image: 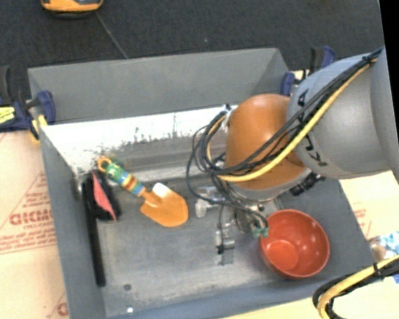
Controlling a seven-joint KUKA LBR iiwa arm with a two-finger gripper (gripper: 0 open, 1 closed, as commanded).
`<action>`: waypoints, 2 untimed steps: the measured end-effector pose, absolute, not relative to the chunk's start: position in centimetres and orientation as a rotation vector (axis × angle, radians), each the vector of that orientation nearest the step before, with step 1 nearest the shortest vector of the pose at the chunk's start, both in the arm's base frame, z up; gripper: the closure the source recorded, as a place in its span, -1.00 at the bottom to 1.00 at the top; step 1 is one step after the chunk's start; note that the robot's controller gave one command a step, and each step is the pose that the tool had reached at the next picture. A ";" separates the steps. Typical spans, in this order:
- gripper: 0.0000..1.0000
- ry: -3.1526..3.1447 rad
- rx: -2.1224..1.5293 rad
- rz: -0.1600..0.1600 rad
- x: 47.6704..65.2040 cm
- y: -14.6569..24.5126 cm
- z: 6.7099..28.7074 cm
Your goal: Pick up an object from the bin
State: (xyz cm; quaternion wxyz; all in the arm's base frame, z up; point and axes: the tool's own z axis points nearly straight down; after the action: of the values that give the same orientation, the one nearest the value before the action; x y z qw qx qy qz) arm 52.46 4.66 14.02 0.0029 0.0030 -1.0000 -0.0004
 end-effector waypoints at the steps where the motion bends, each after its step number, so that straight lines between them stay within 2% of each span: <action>1: -1.00 -3.144 0.006 -0.002 52.7 4.7 14.4; 2: -1.00 -3.146 -0.136 -0.006 59.1 7.0 7.0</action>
Offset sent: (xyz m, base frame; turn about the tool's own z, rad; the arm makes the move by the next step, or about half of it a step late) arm 0.0629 0.0237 -0.0702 0.0946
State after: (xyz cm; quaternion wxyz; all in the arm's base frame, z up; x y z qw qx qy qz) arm 59.08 7.04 6.96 -0.0039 -0.0432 -0.9991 -0.0020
